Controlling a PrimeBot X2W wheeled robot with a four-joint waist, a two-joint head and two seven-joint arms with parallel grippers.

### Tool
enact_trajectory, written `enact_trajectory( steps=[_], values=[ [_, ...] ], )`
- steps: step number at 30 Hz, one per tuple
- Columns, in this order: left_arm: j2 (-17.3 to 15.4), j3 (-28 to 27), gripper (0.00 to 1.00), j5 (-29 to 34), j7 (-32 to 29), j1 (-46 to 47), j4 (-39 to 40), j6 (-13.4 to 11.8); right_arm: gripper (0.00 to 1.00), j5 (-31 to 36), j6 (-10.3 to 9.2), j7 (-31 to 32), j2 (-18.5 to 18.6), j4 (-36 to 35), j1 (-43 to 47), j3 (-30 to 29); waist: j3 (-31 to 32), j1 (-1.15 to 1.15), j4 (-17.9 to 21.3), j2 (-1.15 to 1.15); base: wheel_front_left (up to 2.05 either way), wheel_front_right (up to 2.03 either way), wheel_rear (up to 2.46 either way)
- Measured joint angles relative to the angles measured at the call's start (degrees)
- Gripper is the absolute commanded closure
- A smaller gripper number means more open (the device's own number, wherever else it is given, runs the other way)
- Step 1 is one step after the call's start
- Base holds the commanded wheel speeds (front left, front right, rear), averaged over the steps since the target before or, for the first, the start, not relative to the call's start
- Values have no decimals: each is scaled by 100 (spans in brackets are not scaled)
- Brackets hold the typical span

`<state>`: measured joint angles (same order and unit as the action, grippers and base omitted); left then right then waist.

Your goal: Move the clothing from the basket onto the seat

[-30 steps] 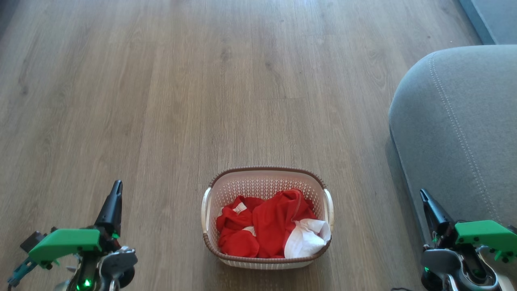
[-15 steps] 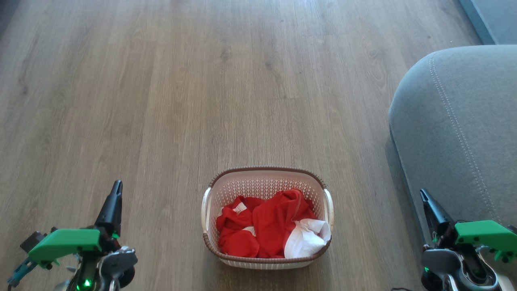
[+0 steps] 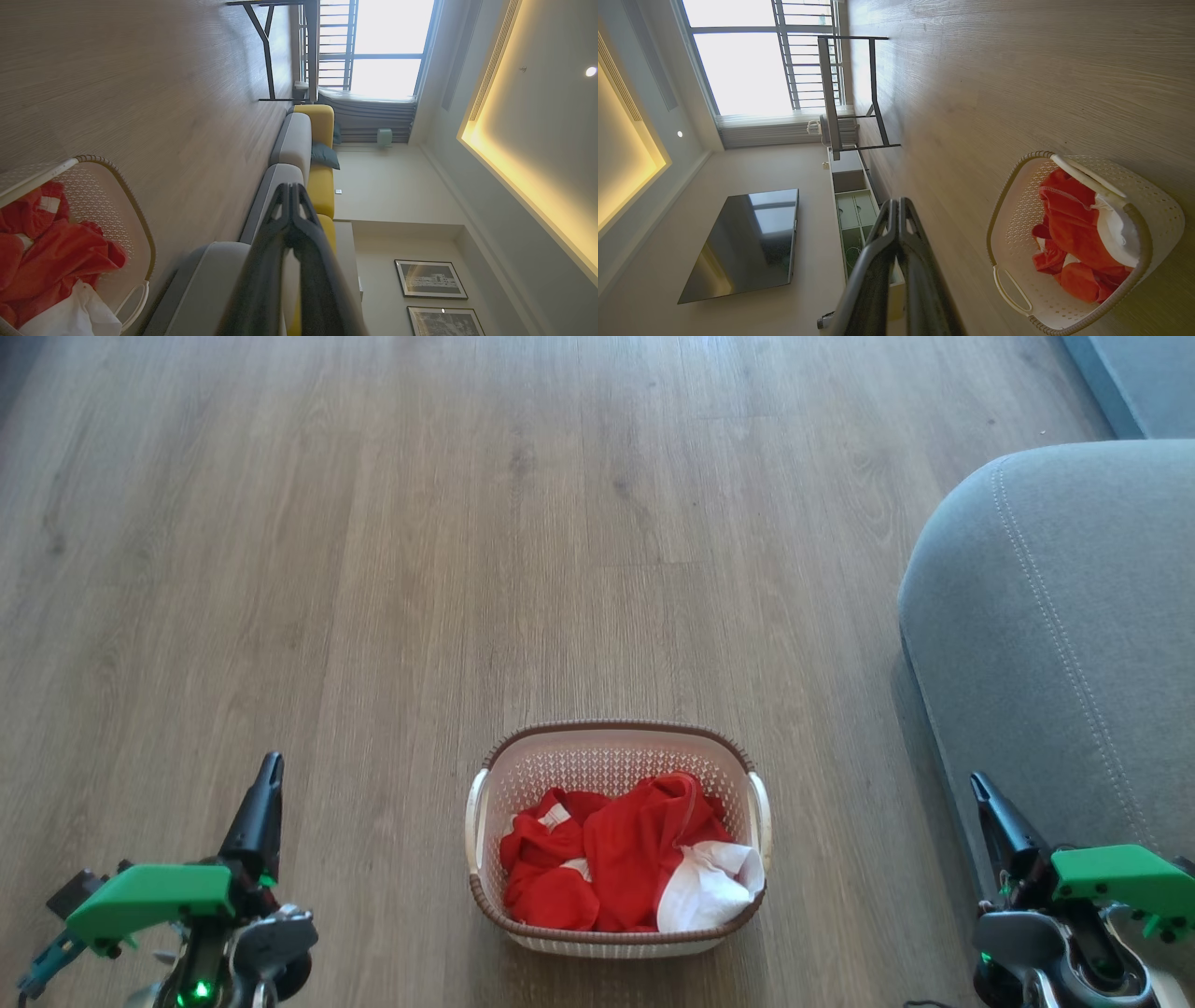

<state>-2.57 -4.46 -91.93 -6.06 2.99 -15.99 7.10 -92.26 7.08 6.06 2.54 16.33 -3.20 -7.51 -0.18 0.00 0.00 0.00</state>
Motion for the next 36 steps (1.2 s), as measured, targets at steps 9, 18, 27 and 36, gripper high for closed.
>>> enact_trajectory(
  steps=[9, 18, 27, 36],
  values=[
    [0, 0, 100, 0, 0, 0, 0, 0, 100, 0, 0, 0, 0, 0, 0, 0, 0, 0, 0, 0, 0, 0, 0],
    [0, 0, 100, 0, 0, 0, 0, 0, 100, 0, 0, 0, 0, 0, 0, 0, 0, 0, 0, 0, 0, 0, 0],
    [0, 0, 100, 0, 0, 0, 0, 0, 100, 0, 0, 0, 0, 0, 0, 0, 0, 0, 0, 0, 0, 0, 0],
    [0, 0, 100, 0, 0, 0, 0, 0, 100, 0, 0, 0, 0, 0, 0, 0, 0, 0, 0, 0, 0, 0, 0]
  ],
)
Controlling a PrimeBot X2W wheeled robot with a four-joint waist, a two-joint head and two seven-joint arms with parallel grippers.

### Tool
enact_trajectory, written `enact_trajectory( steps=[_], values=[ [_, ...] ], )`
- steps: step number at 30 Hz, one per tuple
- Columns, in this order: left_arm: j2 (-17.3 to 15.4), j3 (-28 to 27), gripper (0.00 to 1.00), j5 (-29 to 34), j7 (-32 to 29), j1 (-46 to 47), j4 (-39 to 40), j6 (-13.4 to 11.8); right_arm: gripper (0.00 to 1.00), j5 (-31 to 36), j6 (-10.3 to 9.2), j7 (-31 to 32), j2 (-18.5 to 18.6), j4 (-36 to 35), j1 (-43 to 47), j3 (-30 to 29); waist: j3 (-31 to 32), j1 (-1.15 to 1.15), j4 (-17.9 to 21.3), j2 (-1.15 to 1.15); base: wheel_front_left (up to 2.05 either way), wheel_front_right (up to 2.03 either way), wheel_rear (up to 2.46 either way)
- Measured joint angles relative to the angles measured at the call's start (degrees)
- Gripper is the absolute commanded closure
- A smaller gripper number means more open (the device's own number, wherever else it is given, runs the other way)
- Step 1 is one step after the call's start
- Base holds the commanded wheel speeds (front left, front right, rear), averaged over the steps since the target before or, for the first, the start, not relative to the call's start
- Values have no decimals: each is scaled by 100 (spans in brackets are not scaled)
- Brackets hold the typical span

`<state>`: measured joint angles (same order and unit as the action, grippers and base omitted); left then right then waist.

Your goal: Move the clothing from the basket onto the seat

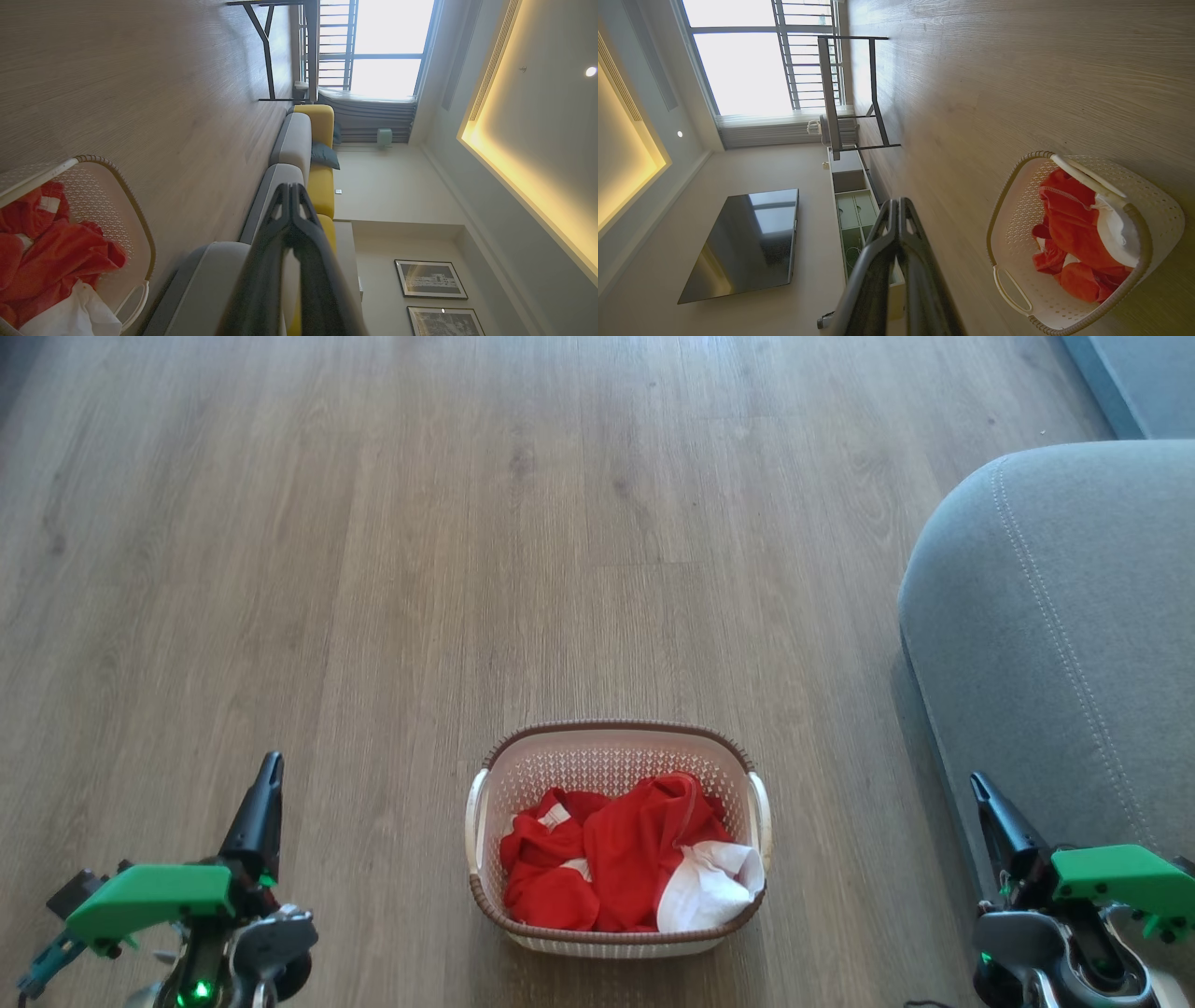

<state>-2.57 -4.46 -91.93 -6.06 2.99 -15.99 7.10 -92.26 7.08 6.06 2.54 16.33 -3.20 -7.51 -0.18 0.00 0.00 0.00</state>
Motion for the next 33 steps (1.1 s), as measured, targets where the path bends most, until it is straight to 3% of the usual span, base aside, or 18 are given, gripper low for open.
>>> enact_trajectory(
  steps=[6, 7, 13, 20, 33],
  values=[
    [1, 4, 100, 0, 1, -4, -15, -4, 100, 0, 0, -1, -3, 16, 2, 4, 0, 0, 0, 0, 0, 0, 0],
    [2, 11, 0, 0, 5, -25, -80, -5, 0, 0, 0, -2, -7, 83, 14, 12, 0, 0, 0, 0, 0, 0, 0],
    [33, 24, 0, 0, 11, -470, -571, -8, 0, 0, 0, -9, -58, 546, 324, 41, -5, 0, 0, 0, 0, 0, 0],
    [35, 48, 0, 33, 112, -349, -582, -7, 0, 65, 0, -59, -53, 552, 266, 113, -13, 0, 1, 0, 0, 0, 0],
    [20, 153, 0, 646, 337, -132, -593, -7, 0, 481, 0, -320, 134, 588, -42, 448, -38, 0, 4, 0, 0, 0, 0]
  ],
)
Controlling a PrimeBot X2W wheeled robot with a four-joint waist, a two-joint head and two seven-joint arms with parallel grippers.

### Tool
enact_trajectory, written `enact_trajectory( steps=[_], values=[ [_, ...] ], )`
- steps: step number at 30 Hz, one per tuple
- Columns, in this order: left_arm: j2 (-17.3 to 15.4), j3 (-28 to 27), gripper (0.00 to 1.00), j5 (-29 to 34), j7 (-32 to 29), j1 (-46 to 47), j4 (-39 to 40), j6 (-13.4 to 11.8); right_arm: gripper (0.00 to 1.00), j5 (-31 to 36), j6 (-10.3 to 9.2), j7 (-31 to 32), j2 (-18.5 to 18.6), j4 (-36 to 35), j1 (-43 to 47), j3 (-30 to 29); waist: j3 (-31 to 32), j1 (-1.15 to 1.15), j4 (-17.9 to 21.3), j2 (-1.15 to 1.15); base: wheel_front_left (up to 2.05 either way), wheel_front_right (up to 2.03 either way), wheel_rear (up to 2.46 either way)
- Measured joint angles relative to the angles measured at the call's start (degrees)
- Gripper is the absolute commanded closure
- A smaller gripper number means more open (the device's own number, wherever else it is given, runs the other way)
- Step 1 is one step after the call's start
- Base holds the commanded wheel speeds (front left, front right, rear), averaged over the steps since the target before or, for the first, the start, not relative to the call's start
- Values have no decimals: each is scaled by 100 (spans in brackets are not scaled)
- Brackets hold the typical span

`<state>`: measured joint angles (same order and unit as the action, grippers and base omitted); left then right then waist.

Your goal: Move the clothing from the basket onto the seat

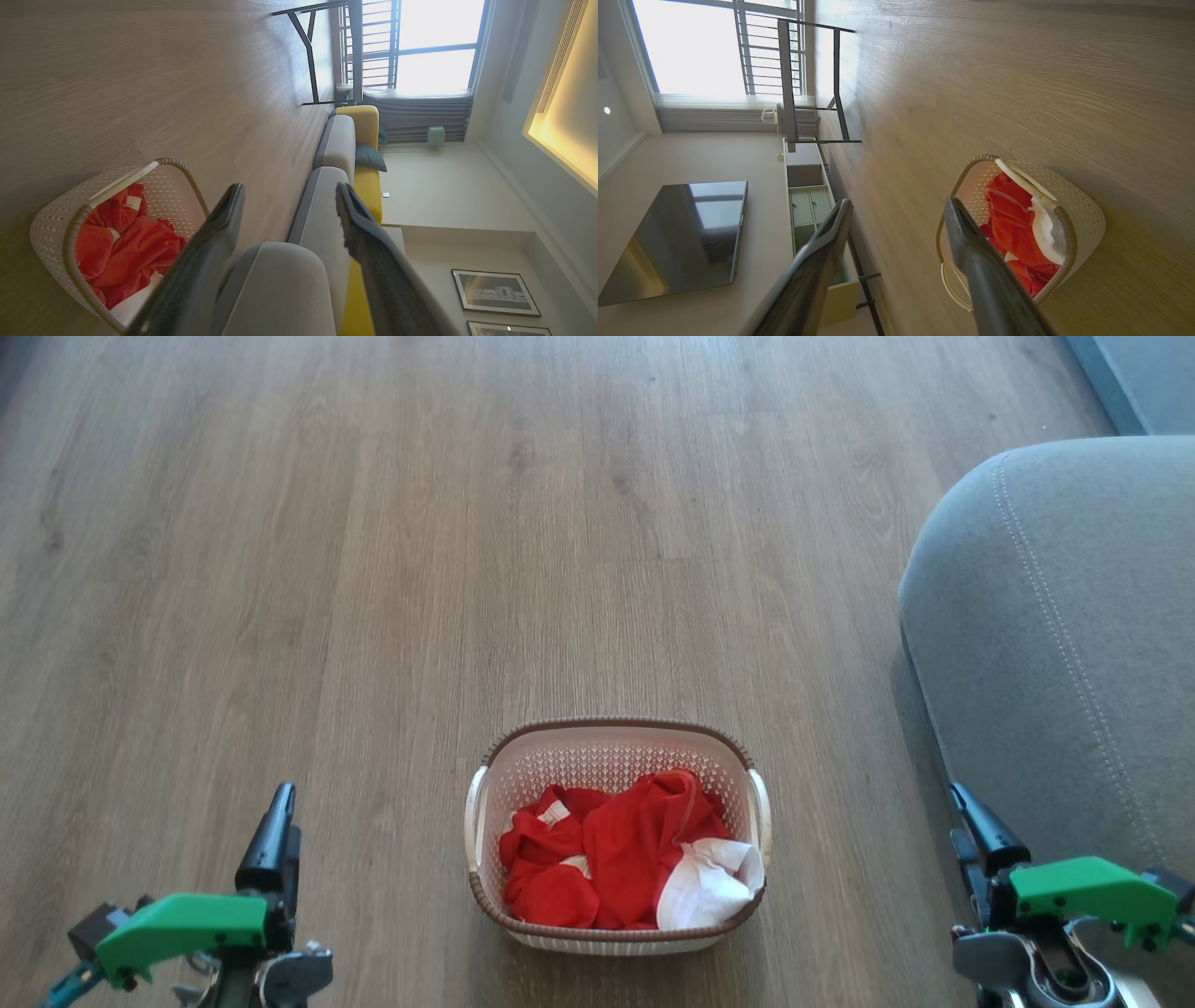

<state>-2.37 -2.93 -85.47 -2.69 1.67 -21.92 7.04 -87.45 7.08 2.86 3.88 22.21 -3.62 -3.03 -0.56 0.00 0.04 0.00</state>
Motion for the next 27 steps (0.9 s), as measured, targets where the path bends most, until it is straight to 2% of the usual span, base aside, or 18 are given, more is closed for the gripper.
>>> enact_trajectory(
  steps=[10, 27],
  values=[
    [-11, 40, 0, 762, 135, 146, -56, 0, 0, 667, 0, -168, 130, 34, -226, 183, -20, 0, 2, 0, 0, 0, 0],
    [-18, 18, 0, 2538, 436, 497, -147, 1, 0, 2008, 0, -457, 293, 110, -605, 497, -56, 0, 4, 0, 0, 0, 0]
  ],
)
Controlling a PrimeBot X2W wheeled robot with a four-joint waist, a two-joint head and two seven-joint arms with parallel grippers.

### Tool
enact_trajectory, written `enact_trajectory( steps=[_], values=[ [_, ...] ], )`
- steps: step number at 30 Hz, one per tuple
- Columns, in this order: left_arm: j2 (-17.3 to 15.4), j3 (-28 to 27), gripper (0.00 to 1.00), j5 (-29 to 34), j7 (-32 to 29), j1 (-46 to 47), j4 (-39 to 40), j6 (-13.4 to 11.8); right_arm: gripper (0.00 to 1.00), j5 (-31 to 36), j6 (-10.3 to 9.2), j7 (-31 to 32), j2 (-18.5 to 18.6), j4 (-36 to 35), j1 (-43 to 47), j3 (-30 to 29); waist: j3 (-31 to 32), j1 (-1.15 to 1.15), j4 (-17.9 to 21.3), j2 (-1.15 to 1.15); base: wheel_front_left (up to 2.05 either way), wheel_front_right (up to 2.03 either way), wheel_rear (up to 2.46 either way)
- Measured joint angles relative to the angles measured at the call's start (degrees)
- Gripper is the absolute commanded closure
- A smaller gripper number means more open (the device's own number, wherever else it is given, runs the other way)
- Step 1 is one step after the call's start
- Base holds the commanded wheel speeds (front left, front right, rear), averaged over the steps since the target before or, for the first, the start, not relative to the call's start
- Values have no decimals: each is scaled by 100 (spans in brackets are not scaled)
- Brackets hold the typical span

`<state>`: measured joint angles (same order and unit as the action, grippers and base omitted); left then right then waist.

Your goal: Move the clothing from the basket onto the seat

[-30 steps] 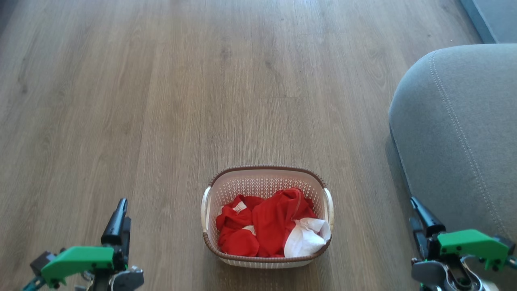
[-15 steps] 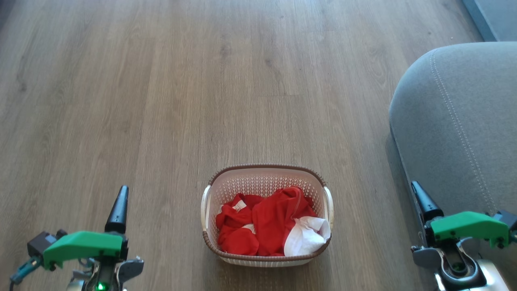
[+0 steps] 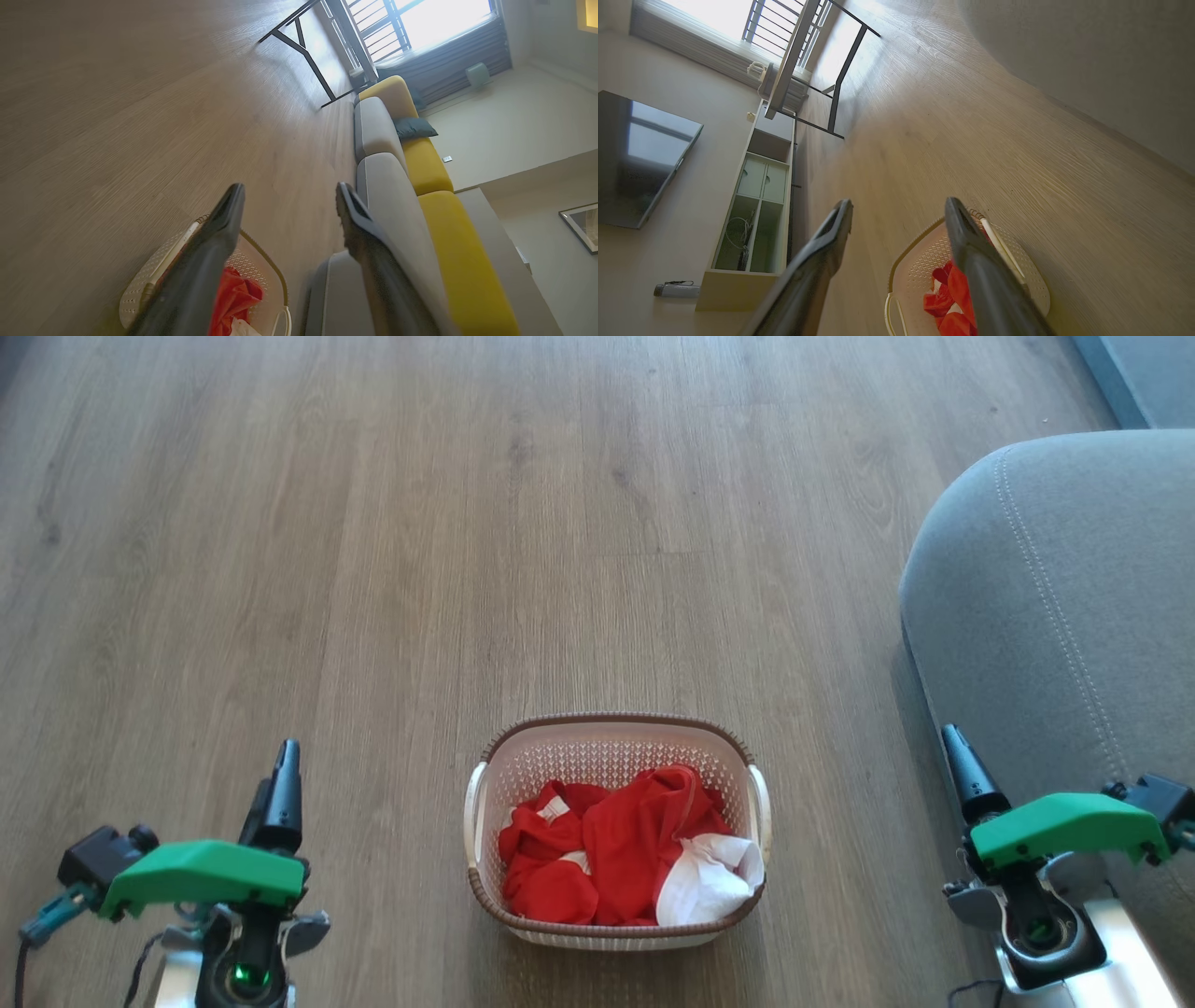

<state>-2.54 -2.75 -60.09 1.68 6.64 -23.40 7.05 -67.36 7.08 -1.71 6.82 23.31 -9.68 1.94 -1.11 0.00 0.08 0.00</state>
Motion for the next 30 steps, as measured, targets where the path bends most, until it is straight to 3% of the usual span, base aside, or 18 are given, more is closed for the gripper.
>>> enact_trajectory(
  steps=[30],
  values=[
    [-45, 247, 0, 2409, 469, 484, 35, -53, 0, 1994, 0, -463, 302, 82, -677, 532, -92, 0, 31, 0, 0, 0, 0]
  ],
)
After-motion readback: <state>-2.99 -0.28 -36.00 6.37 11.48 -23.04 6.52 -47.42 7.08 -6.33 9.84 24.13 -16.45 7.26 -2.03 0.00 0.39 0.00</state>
